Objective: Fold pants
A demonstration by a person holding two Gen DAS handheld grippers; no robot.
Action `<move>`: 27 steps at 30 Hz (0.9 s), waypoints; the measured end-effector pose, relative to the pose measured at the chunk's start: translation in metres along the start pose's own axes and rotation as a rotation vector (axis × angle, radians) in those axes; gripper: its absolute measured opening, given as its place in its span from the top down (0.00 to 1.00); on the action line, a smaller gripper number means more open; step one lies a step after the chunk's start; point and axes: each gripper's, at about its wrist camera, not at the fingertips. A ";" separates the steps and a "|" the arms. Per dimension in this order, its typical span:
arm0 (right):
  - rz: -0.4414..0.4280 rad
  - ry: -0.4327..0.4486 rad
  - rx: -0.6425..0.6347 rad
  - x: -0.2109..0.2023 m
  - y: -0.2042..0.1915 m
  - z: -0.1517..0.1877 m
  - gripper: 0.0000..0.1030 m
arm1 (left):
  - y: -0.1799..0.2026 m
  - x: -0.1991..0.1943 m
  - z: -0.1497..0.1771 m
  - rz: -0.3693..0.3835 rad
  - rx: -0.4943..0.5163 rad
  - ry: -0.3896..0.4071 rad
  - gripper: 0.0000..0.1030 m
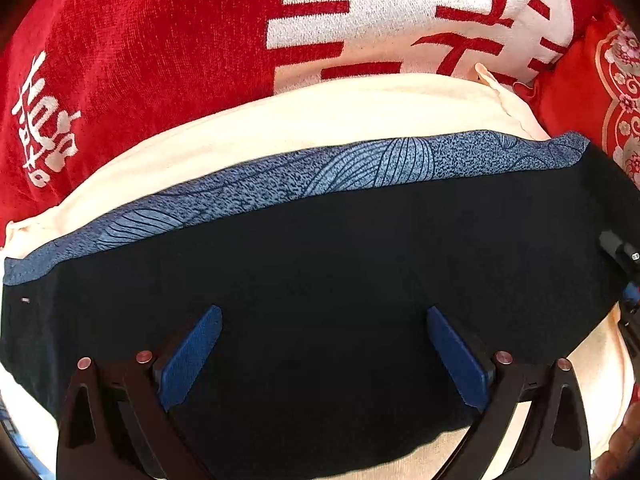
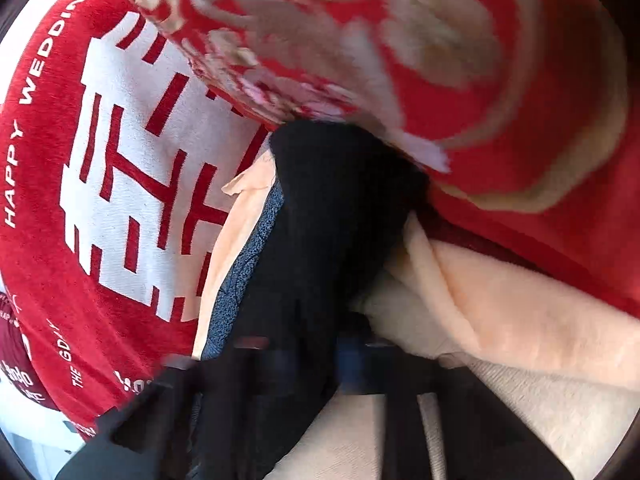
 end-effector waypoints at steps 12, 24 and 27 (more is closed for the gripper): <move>-0.027 -0.128 -0.536 -0.019 -0.130 0.029 0.86 | 0.032 -0.008 0.012 0.050 0.068 0.077 0.26; 0.057 -0.205 -0.857 0.000 -0.214 0.105 0.86 | -0.078 -0.035 0.024 0.097 -0.042 0.057 0.26; 0.091 -0.237 -0.950 0.015 -0.232 0.148 0.86 | -0.145 -0.033 0.037 0.040 -0.084 0.050 0.15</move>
Point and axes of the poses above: each gripper's, at about its wrist camera, not at the fingertips, and x roughly the way its jaws point, y to its right, z to its underside, and after that the axes turned 7 degrees about -z, right-handed
